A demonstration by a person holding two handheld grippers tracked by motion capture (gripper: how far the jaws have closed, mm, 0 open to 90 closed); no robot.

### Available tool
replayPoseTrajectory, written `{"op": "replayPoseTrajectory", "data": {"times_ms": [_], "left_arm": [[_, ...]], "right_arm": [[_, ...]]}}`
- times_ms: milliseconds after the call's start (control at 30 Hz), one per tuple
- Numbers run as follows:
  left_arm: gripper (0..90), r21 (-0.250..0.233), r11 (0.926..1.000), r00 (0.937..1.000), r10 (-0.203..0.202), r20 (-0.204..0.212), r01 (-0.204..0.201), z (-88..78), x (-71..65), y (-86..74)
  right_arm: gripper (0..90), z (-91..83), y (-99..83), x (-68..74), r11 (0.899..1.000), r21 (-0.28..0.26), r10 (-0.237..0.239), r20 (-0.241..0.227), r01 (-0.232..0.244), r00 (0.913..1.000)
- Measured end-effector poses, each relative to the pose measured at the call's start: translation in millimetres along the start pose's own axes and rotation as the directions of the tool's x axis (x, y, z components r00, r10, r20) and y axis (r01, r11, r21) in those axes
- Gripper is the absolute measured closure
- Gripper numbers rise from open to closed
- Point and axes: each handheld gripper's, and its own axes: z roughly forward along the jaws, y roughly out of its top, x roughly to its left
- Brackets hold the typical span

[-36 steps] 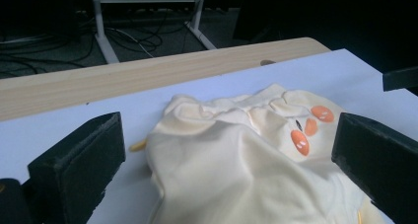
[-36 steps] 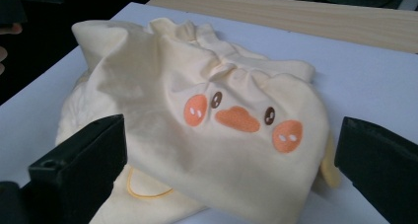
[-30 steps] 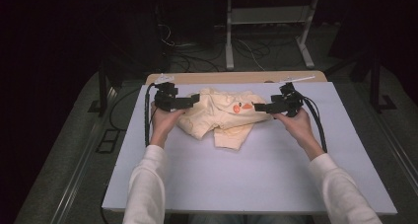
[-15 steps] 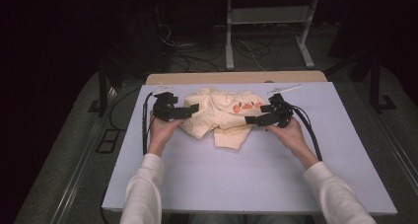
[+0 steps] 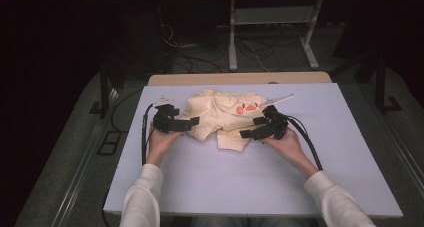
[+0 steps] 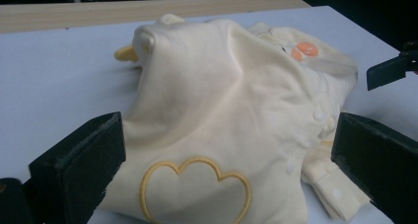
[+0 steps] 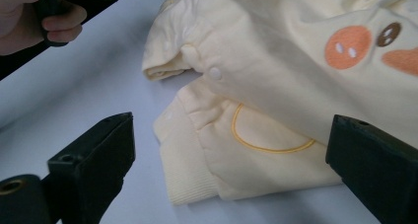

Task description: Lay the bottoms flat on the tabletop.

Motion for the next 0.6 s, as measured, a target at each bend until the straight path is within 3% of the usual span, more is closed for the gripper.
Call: {"op": "replayPoseTrajectory", "data": {"times_ms": [200,367,600], "left_arm": [[0.0,0.004,1.0000,0.9999,-0.007,0.014,0.007,-0.2,2.3,-10.9],[0.5,0.039,0.9992,0.9994,-0.001,0.035,-0.001,3.2,3.8,-16.8],[10.6,0.067,0.9977,0.9991,-0.005,0.043,0.003,7.2,7.6,-25.8]], "right_arm": [[8.1,8.8,-4.7,5.7,1.000,0.011,-0.014,-0.025,0.014,0.9996],[12.8,16.4,-8.0,10.7,0.999,0.031,-0.025,-0.047,0.026,0.9986],[19.5,27.8,-12.9,16.6,0.995,0.072,-0.064,-0.043,0.067,0.9970]]}}
